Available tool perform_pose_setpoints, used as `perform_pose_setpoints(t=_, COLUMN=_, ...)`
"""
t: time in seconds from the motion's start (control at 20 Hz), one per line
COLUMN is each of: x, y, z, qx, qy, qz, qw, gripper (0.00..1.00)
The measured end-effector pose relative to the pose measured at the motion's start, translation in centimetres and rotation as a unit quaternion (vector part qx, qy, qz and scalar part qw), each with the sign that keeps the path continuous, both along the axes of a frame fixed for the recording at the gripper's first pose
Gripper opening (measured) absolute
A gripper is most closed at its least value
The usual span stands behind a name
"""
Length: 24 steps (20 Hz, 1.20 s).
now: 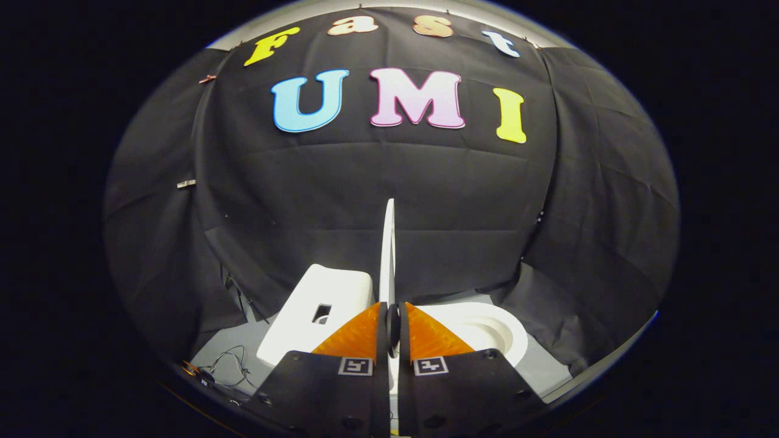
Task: Open the toilet lid.
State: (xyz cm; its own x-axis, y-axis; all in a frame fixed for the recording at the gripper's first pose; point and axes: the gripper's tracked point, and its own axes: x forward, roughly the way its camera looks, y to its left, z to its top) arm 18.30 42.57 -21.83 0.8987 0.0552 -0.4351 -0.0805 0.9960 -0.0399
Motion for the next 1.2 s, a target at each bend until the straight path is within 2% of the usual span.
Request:
perform_pose_setpoints(t=0.5, x=-1.0, y=7.1, z=-1.4, qx=-0.039, qy=-0.013, qz=0.032, qw=0.999, gripper=0.11)
perform_pose_setpoints(t=1.1, x=-1.6, y=8.1, z=-1.7, qx=-0.09, qy=-0.036, qz=0.035, qw=0.995, gripper=0.11)
perform_pose_setpoints(t=1.2, x=-1.8, y=7.9, z=-1.9, qx=-0.086, qy=-0.04, qz=0.039, qw=0.995, gripper=0.16)
